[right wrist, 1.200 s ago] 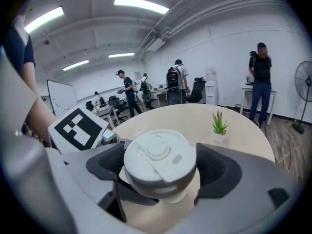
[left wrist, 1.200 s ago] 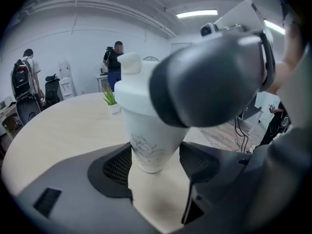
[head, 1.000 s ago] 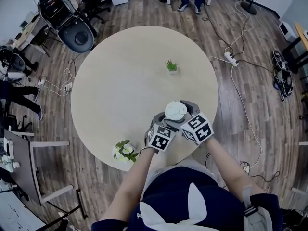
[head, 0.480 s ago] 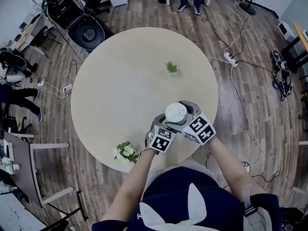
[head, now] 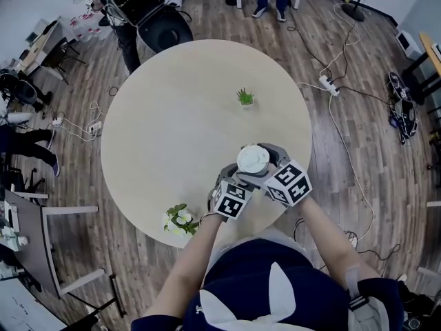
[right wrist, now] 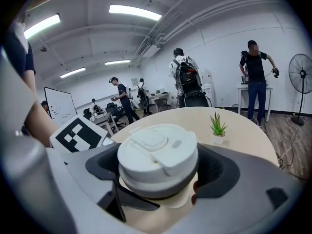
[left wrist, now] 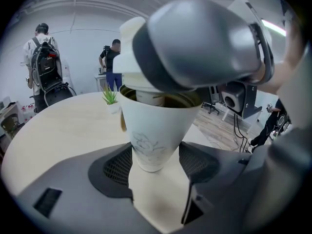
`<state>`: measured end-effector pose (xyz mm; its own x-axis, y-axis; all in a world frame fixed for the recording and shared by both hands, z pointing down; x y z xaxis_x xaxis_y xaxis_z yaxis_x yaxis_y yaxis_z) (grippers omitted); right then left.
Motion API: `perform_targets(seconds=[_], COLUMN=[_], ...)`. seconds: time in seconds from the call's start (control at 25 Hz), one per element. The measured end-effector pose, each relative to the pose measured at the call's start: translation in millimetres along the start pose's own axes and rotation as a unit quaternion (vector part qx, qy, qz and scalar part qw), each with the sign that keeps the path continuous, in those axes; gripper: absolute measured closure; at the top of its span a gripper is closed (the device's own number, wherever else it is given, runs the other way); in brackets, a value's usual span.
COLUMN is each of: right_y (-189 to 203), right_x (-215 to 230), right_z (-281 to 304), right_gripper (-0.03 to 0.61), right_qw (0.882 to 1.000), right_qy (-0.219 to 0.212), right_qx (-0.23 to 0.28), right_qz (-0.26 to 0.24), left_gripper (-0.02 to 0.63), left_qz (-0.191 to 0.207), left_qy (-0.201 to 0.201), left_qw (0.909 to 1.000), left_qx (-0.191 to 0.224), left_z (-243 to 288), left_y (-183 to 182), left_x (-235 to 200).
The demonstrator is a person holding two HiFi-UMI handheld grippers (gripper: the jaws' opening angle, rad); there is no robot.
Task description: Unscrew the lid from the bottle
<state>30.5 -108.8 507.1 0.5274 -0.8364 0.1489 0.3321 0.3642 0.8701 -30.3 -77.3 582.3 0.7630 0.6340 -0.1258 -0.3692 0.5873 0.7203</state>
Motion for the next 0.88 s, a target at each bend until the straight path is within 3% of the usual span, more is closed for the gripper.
perform_targets(seconds=[0.68,0.88], right_y=[-20.1,-23.1], right_x=[5.0,10.2], right_z=[-21.6,-26.2], right_gripper=[0.121,0.121], right_qw=[0.997,0.992], right_qy=[0.010,0.006], right_qx=[0.044,0.064], right_qz=[0.062,0.110], left_gripper=[0.305,0.307], left_qz=[-0.007,-0.007], left_qy=[0.000,0.000], left_qw=[0.9999,0.9999], left_qx=[-0.008,-0.008], left_z=[1.3,3.6], left_y=[-1.0,0.8], left_x=[0.2,0.2])
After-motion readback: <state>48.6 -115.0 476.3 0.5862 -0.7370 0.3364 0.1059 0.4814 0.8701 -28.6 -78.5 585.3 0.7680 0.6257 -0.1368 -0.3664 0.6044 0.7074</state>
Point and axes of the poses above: the fingertips, and each gripper's own axes: z forward along the fingers, x to its right, y out of its underside, the point moved 6 cm from there along -z, backward along the fingers, and after that the axes turned 4 degrees about -z, right-handed, at the moved point
